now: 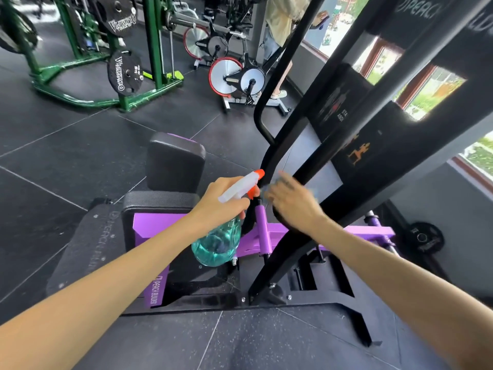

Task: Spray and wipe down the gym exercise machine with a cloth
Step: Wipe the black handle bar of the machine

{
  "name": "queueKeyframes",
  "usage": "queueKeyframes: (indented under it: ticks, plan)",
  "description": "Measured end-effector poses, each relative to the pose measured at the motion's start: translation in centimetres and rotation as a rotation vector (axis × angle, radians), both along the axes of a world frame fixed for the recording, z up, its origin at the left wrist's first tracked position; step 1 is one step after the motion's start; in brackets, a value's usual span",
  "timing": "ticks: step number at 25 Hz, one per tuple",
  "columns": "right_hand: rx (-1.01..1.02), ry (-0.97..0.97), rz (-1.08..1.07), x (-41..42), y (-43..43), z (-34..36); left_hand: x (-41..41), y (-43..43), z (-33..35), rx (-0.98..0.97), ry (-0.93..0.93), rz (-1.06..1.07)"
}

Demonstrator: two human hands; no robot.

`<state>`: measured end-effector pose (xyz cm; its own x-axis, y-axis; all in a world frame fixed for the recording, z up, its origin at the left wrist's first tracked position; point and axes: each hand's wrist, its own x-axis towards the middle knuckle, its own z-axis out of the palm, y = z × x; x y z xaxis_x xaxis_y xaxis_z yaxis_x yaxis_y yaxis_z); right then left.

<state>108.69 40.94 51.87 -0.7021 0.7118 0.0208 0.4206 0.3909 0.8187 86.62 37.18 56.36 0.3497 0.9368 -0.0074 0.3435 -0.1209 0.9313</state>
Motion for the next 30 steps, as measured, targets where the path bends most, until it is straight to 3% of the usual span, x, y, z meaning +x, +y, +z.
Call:
queueKeyframes:
  ticks: [2, 5, 7, 10, 12, 15, 19, 23, 25, 28, 30]
  plan:
    - [0.258, 0.348, 0.017, 2.5, 0.3, 6.8, 0.5, 0.0, 1.3, 0.022, 0.032, 0.005]
    - [0.49, 0.522, 0.071, 7.4, 0.1, 16.1, 1.8, -0.2, 4.1, 0.064, -0.006, 0.026]
    - [0.484, 0.581, 0.101, 7.7, 0.1, 17.7, 3.0, -0.4, 6.4, 0.08, -0.054, 0.029]
    - [0.228, 0.364, 0.269, 7.7, 0.6, 18.6, 5.5, -0.7, 10.5, 0.14, -0.035, 0.036]
    - [0.307, 0.336, 0.231, 8.8, 0.9, 23.8, 6.9, -0.9, 13.4, 0.182, -0.032, 0.064]
    - [0.528, 0.623, 0.166, 11.2, 0.7, 30.5, 8.6, -0.9, 17.2, 0.21, -0.092, 0.091]
    - [0.355, 0.436, 0.339, 11.9, 0.7, 30.6, 11.1, -1.1, 21.5, 0.227, -0.134, 0.003]
    - [0.577, 0.854, 0.18, 15.6, -0.6, 36.7, 12.7, -1.1, 25.0, 0.276, -0.038, -0.062]
    - [0.544, 0.961, 0.198, 16.0, -1.2, 38.2, 13.4, -1.3, 25.8, 0.267, -0.038, -0.057]
    - [0.459, 0.816, 0.399, 14.4, -1.5, 37.6, 14.1, -1.5, 26.2, 0.268, -0.044, -0.019]
    - [0.352, 0.576, 0.355, 12.9, -1.2, 34.2, 13.9, -1.4, 26.4, 0.281, -0.062, 0.014]
